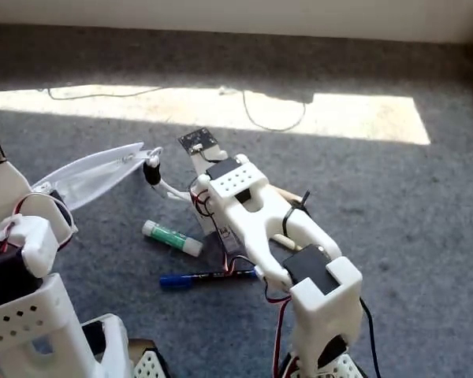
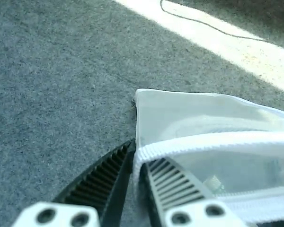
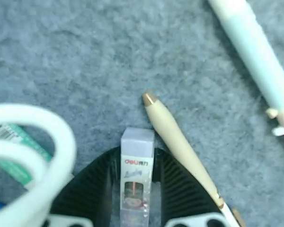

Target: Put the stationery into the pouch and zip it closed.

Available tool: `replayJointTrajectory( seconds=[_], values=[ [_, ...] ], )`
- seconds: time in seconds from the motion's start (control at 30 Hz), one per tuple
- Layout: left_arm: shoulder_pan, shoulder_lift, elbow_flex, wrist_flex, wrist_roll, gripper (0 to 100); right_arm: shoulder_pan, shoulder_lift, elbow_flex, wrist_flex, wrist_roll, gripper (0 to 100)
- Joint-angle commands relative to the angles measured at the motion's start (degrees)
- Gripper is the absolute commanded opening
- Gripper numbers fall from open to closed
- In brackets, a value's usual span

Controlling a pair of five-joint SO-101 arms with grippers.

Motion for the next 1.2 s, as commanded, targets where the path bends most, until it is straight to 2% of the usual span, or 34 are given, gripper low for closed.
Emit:
replayJointTrajectory(
  seconds=[0.0,0.33,0.63,0.8,1.17],
  values=[
    [-0.1,0.0,-0.6,-1.1,0.2,1,0.1,-1.5,-2.1,0.7,0.6,0.6],
    [6.0,0.0,-1.7,-1.1,0.2,1,1.2,-18.2,5.4,0.7,2.2,0.6],
    [11.6,0.6,-5.7,-1.1,0.4,1,8.0,-31.4,10.5,0.7,1.5,0.6],
    [16.2,0.7,-6.5,-1.1,0.5,1,11.4,-38.6,13.2,0.7,-2.1,0.6],
    [19.6,2.9,-9.0,-0.8,0.6,1,12.9,-53.1,23.6,-3.9,-2.3,0.6]
  ],
)
